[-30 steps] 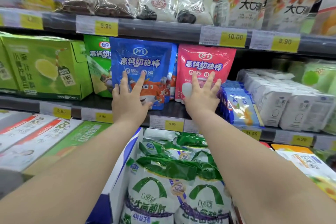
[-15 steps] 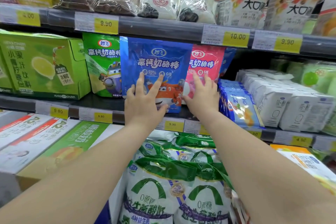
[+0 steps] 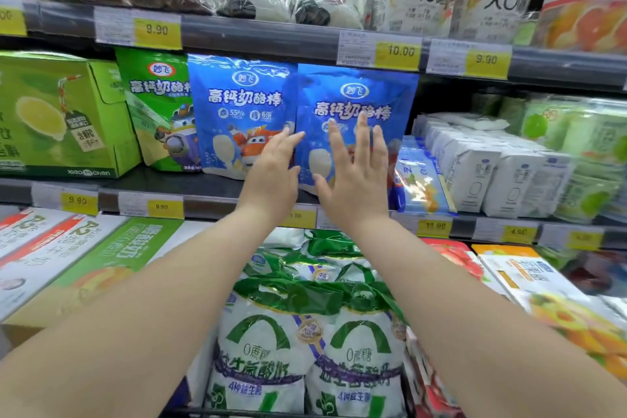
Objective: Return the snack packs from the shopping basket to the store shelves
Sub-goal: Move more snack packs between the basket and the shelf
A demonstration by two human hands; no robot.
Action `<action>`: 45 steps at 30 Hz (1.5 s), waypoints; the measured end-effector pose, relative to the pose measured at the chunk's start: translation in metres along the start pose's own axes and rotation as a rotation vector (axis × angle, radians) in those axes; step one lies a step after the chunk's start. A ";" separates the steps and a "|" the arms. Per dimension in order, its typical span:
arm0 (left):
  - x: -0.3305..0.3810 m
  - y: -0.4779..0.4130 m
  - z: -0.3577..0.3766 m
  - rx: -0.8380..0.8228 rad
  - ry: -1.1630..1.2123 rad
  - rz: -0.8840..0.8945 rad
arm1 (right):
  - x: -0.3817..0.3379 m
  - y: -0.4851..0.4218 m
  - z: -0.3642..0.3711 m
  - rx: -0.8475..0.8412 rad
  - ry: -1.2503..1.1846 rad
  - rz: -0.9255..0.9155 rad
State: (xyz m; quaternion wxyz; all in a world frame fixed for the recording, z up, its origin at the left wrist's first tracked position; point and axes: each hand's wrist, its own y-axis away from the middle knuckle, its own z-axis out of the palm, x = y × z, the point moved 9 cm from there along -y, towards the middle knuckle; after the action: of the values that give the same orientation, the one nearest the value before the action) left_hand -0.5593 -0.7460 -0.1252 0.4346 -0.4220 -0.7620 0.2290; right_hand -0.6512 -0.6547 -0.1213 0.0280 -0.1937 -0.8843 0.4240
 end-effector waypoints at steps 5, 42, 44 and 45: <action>-0.057 -0.002 -0.023 -0.070 -0.433 -0.100 | -0.004 -0.010 0.033 -0.117 0.158 0.104; 0.006 0.102 -0.204 -0.361 -0.162 -0.598 | -0.129 0.059 -0.101 -0.733 -0.437 0.062; 0.028 0.106 -0.245 -0.355 -0.147 -0.667 | -0.148 0.050 -0.135 -0.799 -0.474 0.049; 0.037 0.109 -0.265 -0.345 -0.144 -0.692 | -0.159 0.048 -0.150 -0.825 -0.503 0.034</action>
State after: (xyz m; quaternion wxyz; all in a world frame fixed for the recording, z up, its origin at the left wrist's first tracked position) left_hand -0.2943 -0.6603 -0.0489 0.3543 -0.1899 -0.9151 -0.0333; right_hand -0.4571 -0.5754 -0.0435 -0.2727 -0.0943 -0.9547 0.0722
